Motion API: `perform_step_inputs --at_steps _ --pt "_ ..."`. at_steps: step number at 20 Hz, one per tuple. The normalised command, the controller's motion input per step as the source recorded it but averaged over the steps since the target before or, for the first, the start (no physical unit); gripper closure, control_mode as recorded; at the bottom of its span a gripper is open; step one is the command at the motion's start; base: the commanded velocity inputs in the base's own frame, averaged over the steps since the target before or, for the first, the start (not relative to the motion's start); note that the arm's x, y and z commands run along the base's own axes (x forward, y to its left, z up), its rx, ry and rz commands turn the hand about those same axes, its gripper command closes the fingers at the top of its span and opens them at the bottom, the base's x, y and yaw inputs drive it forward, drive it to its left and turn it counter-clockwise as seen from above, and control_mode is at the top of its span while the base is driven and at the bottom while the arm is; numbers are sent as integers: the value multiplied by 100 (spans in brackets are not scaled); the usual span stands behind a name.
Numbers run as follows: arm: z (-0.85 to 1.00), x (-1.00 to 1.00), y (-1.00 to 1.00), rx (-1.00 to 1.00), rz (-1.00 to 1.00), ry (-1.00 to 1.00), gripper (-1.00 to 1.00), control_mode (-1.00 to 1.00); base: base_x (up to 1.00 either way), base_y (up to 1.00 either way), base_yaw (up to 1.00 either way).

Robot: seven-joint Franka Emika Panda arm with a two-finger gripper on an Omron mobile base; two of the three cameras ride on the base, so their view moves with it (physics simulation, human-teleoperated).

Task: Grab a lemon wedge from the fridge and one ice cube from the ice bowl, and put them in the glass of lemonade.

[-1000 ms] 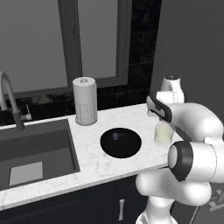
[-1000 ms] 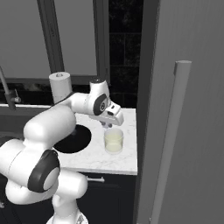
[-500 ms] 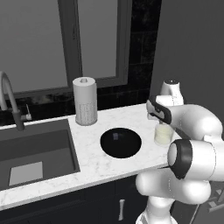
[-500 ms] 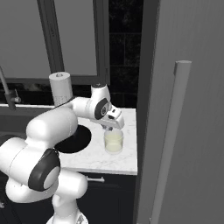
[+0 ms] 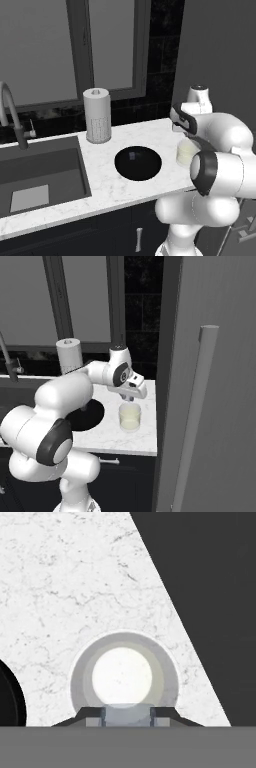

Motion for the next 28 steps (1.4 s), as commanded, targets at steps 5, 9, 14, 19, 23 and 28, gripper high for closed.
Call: perform_step_inputs --at_steps 5,9,14,19,23,28 --pt "-14 17 1 0 0 0 100 -100 0 0 0" --pt "-5 2 0 0 0 0 100 -100 0 0 0" --pt "-2 0 0 0 0 0 -100 -100 0 0 0" --pt "0 0 0 0 0 0 -100 -100 0 0 0" --pt "0 -1 0 0 0 0 -100 -100 0 0 0" --pt "9 -4 0 0 1 -3 -100 -100 0 0 0"
